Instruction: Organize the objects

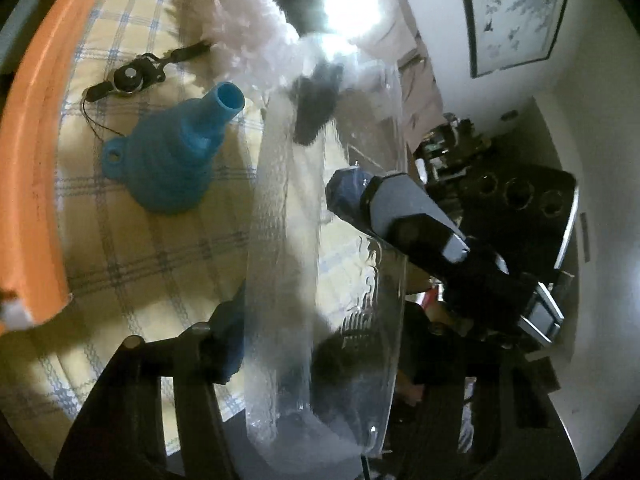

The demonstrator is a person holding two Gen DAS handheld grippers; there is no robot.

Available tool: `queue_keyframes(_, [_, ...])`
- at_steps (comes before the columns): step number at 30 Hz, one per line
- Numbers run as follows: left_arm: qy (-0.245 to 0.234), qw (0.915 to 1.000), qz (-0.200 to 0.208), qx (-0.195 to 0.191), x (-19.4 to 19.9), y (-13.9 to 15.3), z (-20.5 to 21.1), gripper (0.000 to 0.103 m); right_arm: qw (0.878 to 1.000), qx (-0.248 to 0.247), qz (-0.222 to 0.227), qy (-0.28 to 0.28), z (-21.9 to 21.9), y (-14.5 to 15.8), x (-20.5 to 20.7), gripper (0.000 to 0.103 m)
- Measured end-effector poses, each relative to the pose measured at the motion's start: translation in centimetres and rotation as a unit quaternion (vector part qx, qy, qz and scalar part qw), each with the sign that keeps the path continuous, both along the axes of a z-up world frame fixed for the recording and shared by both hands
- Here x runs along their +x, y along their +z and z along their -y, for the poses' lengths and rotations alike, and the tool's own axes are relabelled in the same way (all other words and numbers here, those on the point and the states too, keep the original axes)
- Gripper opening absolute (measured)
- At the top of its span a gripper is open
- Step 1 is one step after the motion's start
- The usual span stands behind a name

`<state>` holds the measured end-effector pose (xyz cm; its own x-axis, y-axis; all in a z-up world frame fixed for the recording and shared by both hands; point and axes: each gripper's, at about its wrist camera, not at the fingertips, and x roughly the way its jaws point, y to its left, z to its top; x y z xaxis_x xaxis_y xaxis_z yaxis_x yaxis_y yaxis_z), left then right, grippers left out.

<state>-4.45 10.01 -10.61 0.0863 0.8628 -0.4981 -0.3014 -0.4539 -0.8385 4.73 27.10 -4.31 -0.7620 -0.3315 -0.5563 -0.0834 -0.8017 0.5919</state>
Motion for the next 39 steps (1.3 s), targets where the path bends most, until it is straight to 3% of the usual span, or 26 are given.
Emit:
queue_keyframes(3, [0.014, 0.9997, -0.017, -0.01, 0.1, 0.3, 0.1, 0.055, 1.0, 0.009, 0.001, 0.008, 0.4, 0.0, -0.5, 0.015])
queue_keyframes(6, [0.048, 0.9939, -0.066, -0.074, 0.7, 1.1, 0.3, 0.054, 1.0, -0.003, 0.001, 0.007, 0.1, -0.2, -0.6, 0.015])
queue_keyframes(8, [0.061, 0.986, -0.1, -0.118, 1.4, 1.9, 0.3, 0.053, 0.999, 0.005, 0.028, -0.014, -0.7, -0.9, -0.6, 0.015])
queue_keyframes(12, [0.066, 0.9578, -0.178, -0.216, 2.8, 3.3, -1.1, 0.042, 0.998, -0.003, 0.059, -0.039, -1.6, -1.9, -0.3, 0.028])
queue_keyframes(18, [0.057, 0.9368, -0.228, -0.259, 2.8, 4.5, -3.1, 0.041, 0.995, 0.03, 0.071, -0.068, -2.5, -1.6, 0.7, 0.031])
queue_keyframes(23, [0.058, 0.9167, -0.272, -0.287, 3.0, 5.3, -4.4, 0.041, 0.991, 0.029, 0.078, -0.101, -3.6, -1.3, 2.1, 0.031])
queue_keyframes(26, [0.064, 0.9125, -0.283, -0.288, 3.0, 5.8, -4.8, 0.041, 0.979, 0.092, 0.105, -0.145, -4.1, -0.7, 2.7, 0.031])
queue_keyframes(30, [0.073, 0.9141, -0.281, -0.283, 2.9, 5.9, -4.2, 0.041, 0.961, 0.179, 0.143, -0.156, -4.1, -0.8, 1.9, 0.039])
queue_keyframes(34, [0.07, 0.9247, -0.259, -0.27, 2.6, 5.7, -3.4, 0.042, 0.949, 0.236, 0.156, -0.136, -3.5, -1.7, 0.5, 0.046])
queue_keyframes(36, [0.073, 0.9246, -0.258, -0.27, 2.6, 5.7, -3.2, 0.042, 0.946, 0.256, 0.155, -0.122, -2.9, -1.9, -0.1, 0.056])
queue_keyframes(39, [0.078, 0.9241, -0.258, -0.271, 2.5, 5.7, -3.0, 0.042, 0.94, 0.286, 0.158, -0.098, -1.8, -2.4, -1.4, 0.061])
